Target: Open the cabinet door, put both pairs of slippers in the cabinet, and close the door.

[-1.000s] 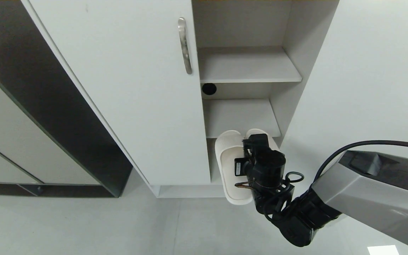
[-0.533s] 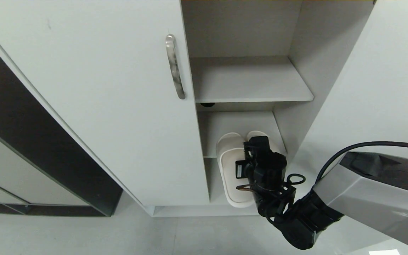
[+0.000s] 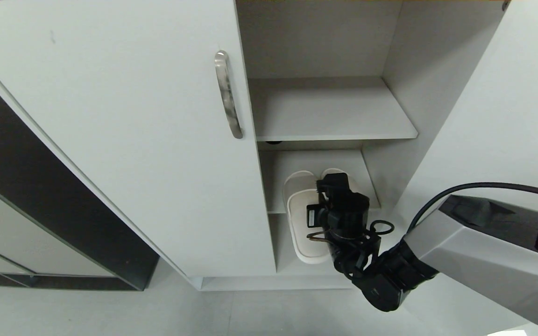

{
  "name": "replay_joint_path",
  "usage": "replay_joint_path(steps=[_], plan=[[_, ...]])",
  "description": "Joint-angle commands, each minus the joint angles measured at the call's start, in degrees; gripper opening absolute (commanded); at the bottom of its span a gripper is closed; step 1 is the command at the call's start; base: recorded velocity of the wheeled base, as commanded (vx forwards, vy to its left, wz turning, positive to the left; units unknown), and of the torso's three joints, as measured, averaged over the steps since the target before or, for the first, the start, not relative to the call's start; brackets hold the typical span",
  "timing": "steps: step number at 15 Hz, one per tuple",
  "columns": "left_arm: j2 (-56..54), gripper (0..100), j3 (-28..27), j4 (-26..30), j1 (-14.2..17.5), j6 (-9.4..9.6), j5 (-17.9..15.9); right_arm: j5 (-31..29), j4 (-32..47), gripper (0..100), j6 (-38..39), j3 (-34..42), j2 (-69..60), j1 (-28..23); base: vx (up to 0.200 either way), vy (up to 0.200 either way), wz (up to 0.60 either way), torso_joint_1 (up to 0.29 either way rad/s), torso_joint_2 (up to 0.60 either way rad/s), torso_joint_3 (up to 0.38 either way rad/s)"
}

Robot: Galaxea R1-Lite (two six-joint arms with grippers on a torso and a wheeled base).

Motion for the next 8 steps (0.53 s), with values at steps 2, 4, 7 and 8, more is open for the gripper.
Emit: replay_joint_path(steps=[2, 4, 7, 8], plan=[[0.04, 0, 0.00, -0.01, 0.01, 0.01, 0.02, 0.12, 4.81, 0, 0.00, -8.92, 3.27, -1.10, 0.000, 0.000, 0.00, 0.000, 0.00, 0.000], [0.04, 0, 0.00, -0.01, 0.01, 0.01, 0.02, 0.48, 9.47, 0, 0.00, -15.60, 5.38, -1.89, 0.000, 0.000, 0.00, 0.000, 0.00, 0.000], [0.04, 0, 0.00, -0.01, 0.01, -0.07, 0.11, 0.48, 14.13, 0, -0.09, -23.95, 8.02, -3.12, 0.000, 0.000, 0.00, 0.000, 0.00, 0.000], [0.04, 0, 0.00, -0.01, 0.01, -0.07, 0.11, 0.74, 15.01, 0, 0.00, -26.06, 8.81, -3.64, 0.000, 0.000, 0.00, 0.000, 0.00, 0.000]])
